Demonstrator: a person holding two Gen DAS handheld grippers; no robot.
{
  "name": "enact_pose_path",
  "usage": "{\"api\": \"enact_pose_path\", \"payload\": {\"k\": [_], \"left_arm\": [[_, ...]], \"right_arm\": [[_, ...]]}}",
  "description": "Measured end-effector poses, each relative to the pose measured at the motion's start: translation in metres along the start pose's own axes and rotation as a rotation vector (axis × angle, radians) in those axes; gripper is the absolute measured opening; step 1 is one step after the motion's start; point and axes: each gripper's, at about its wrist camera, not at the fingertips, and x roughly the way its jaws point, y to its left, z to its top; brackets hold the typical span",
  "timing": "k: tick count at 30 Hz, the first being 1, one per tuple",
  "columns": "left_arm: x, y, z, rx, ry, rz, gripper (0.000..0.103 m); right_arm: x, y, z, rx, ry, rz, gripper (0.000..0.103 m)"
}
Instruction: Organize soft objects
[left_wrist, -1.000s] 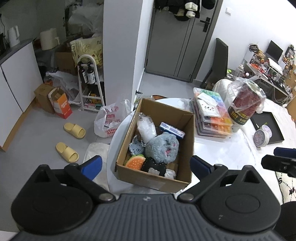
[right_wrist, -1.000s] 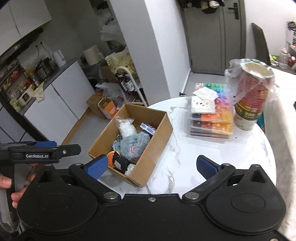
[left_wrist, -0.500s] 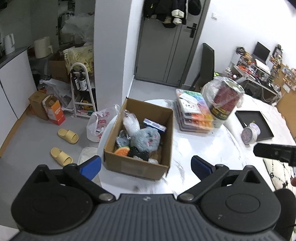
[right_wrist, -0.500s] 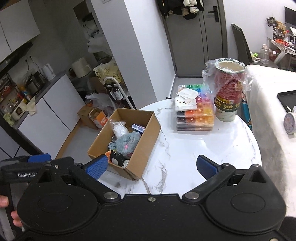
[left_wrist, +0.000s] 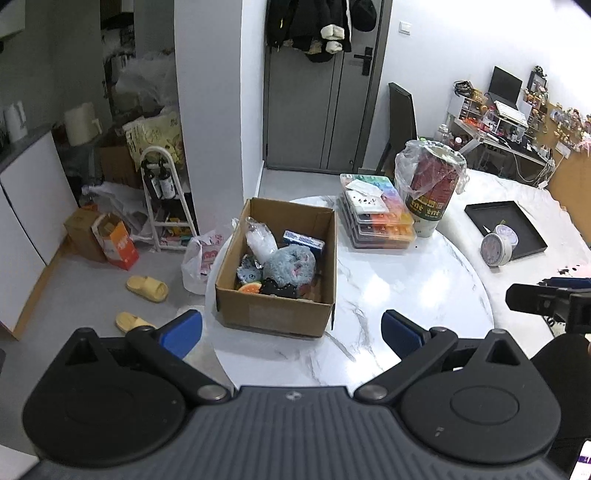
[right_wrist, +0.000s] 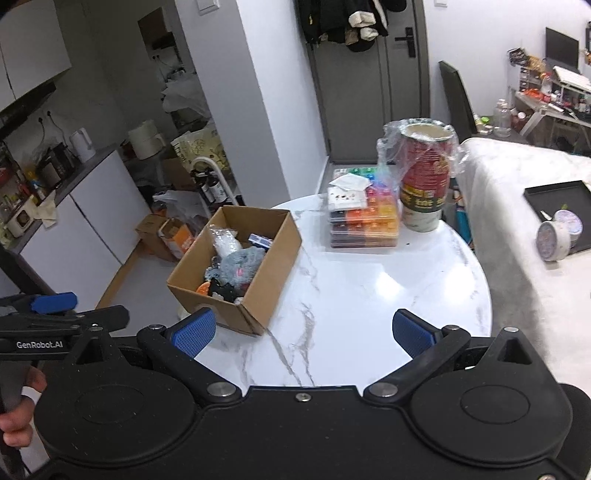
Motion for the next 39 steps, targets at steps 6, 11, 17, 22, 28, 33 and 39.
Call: {"api": "enact_pose_path", "payload": {"k": [6, 11, 17, 22, 28, 33, 39], "left_arm": [[-0.016, -0.003, -0.001, 0.01, -0.027, -0.002, 0.102], [-0.028, -0.006, 0.001, 0.006, -0.048, -0.006, 0.102], [-0.036, -0.008, 0.004, -0.001, -0.066, -0.008, 0.102], [-0.032, -0.007, 0.002, -0.009, -0.054, -0.005, 0.102], [-0.033, -0.004, 0.0, -0.019, -0.048, -0.003, 0.102], [-0.034, -0.002, -0.001, -0.022, -0.053, -0.005, 0.102], [-0.034, 0.0, -0.001, -0.026, -0.052, -0.006, 0.102]], "right_arm": [[-0.017, -0.004, -0.004, 0.03, -0.02, -0.02, 0.103], [-0.027, -0.006, -0.005, 0.053, -0.036, -0.038, 0.103], [-0.032, -0.003, -0.005, 0.05, -0.041, -0.042, 0.103], [-0.033, -0.001, -0.005, 0.042, -0.044, -0.036, 0.103], [-0.032, 0.001, -0.004, 0.038, -0.046, -0.036, 0.103], [-0.032, 0.003, -0.007, 0.034, -0.036, -0.038, 0.103], [-0.032, 0.005, -0.008, 0.031, -0.03, -0.033, 0.103]]}}
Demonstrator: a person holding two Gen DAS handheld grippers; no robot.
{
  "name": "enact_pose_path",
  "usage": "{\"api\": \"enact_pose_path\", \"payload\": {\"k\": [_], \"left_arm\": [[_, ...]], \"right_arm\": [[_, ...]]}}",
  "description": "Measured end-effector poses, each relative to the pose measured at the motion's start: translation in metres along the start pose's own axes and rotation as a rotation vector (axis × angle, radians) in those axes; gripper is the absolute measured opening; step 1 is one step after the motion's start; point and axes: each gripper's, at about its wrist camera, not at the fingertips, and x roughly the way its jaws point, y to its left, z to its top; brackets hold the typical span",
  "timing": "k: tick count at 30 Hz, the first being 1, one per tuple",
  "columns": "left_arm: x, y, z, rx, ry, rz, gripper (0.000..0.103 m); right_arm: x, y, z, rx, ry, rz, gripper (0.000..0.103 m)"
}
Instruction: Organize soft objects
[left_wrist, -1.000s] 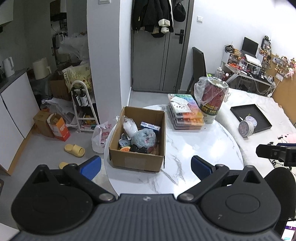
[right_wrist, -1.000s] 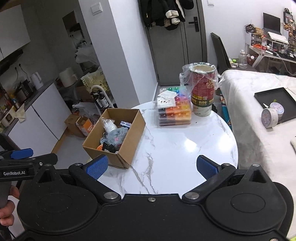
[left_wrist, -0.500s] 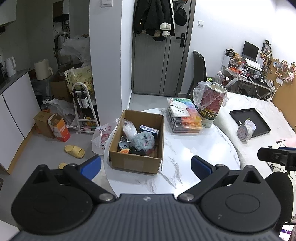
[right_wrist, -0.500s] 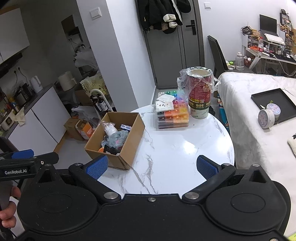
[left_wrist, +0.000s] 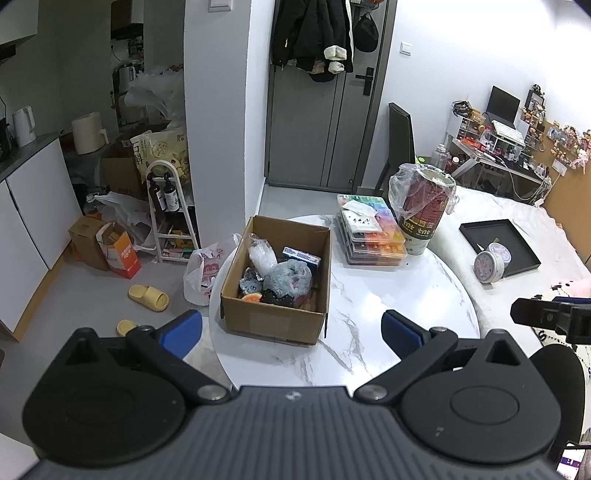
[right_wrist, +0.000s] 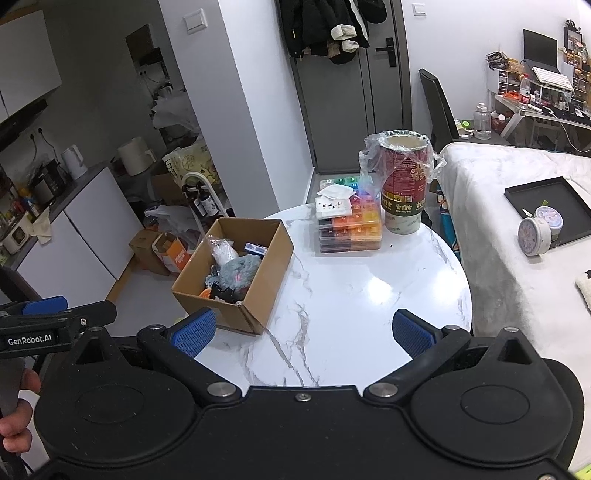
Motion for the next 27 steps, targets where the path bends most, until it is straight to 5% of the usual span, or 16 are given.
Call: {"api": "enact_pose_path", "payload": {"k": [27], "left_arm": [[0.003, -0.0043, -0.0056, 0.01, 0.009, -0.004, 0.102]], "right_arm": [[0.0028, -0.0011, -0.0036, 0.018, 0.02, -0.011, 0.103]]}}
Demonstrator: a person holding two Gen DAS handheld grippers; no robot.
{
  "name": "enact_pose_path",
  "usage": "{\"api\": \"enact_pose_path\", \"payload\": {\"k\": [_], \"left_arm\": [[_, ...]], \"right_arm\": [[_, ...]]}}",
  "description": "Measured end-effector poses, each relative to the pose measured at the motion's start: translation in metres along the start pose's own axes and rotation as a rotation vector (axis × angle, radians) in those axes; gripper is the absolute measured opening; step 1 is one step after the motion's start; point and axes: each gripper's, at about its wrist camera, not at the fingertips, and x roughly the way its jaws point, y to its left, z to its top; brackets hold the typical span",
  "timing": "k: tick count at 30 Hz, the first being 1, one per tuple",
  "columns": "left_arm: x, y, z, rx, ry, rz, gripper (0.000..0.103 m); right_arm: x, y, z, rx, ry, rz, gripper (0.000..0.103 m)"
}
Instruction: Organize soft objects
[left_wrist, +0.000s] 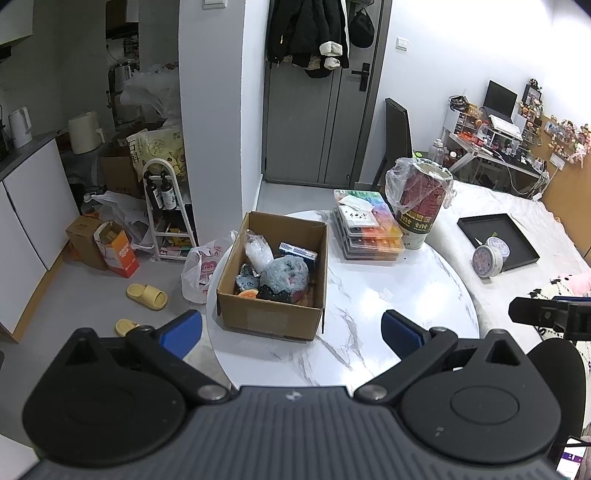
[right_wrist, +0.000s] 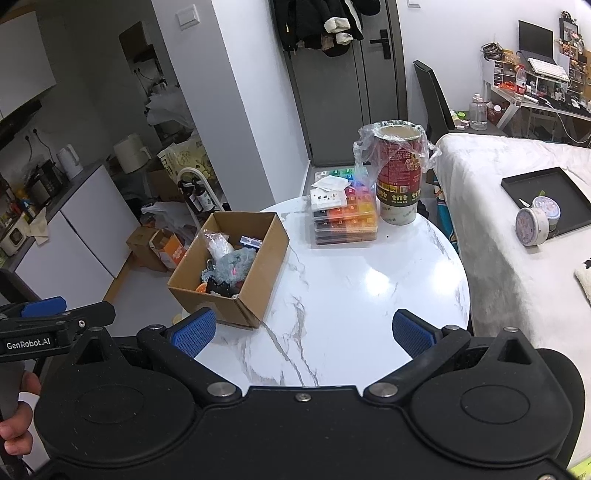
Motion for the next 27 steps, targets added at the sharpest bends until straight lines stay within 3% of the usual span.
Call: {"api": "enact_pose_path", "payload": {"k": [27], "left_arm": [[0.0055, -0.0081, -0.001, 0.038, 0.005, -0.024, 0.102]], "right_arm": [[0.0051, -0.0075, -0.0004, 0.015, 0.014, -0.013, 0.103]]}}
